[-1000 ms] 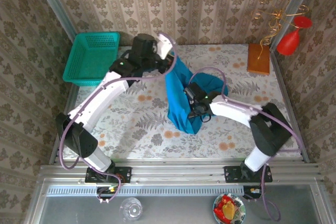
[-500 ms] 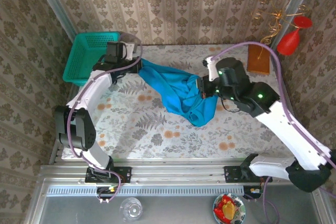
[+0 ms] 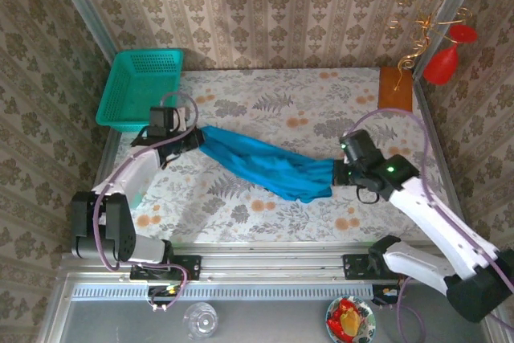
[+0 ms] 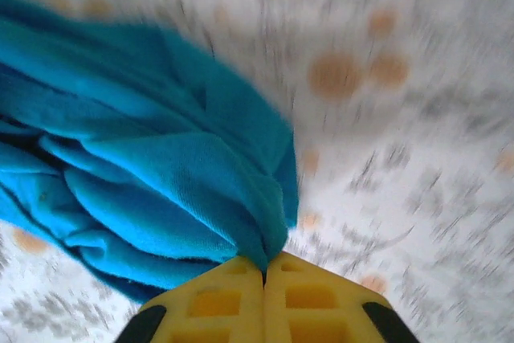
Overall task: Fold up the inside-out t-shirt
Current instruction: Turn the T-shirt inside out at the center of the table.
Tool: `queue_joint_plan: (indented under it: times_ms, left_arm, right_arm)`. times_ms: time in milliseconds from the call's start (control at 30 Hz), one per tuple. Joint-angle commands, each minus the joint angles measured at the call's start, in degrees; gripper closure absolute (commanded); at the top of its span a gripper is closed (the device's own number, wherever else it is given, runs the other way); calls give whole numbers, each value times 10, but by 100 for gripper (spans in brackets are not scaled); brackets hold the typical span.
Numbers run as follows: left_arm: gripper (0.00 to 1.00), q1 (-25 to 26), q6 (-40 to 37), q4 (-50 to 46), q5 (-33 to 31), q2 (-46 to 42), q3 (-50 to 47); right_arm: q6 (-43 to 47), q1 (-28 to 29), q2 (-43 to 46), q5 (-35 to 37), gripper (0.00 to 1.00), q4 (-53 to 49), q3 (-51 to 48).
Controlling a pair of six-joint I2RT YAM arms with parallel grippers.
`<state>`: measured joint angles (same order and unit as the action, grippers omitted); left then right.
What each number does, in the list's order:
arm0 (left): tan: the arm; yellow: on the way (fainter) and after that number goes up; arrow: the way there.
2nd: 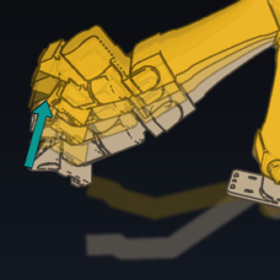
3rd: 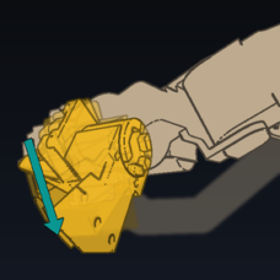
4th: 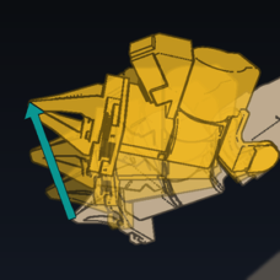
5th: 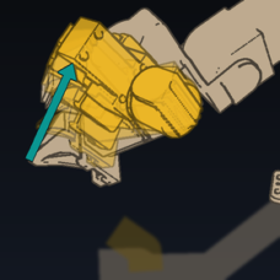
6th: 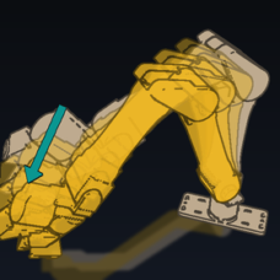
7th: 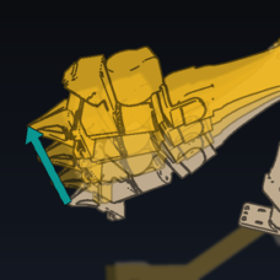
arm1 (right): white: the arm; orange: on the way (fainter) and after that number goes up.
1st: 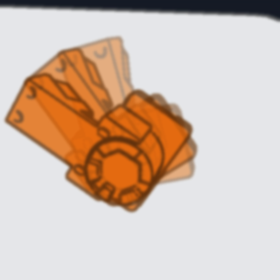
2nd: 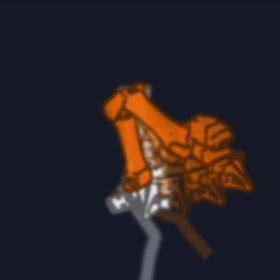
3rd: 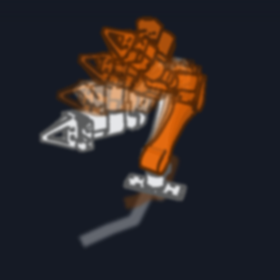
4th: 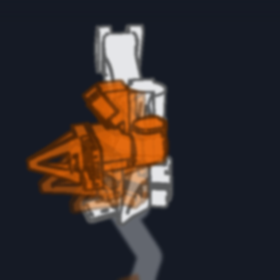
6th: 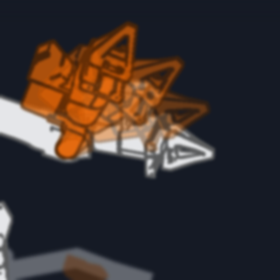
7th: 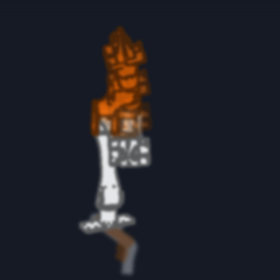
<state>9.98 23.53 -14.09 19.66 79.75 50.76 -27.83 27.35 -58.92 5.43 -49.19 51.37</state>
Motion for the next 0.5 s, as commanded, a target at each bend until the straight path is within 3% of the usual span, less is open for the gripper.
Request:
queue_joint_plan:
  times_ms: [0, 100, 233, 333, 467]
  left_arm:
    - [66, 27, 6, -9, -21, -21, 1]
    - [53, 72, -12, -68, -85, -29, 44]
    - [47, 155, -42, -135, -132, 0, 127]
    - [47, 229, -53, -161, -121, 42, 181]
    - [46, 311, -54, -167, -69, 98, 223]
  right_arm:
    - [-44, 3, -22, -80, 76, 21, -7]
    - [-35, 9, -38, -73, 63, 25, 15]
    - [-17, 10, -69, -60, 59, 12, 57]
    - [0, 24, -100, -51, 55, -3, 93]
    - [8, 79, -143, -9, 41, -26, 145]
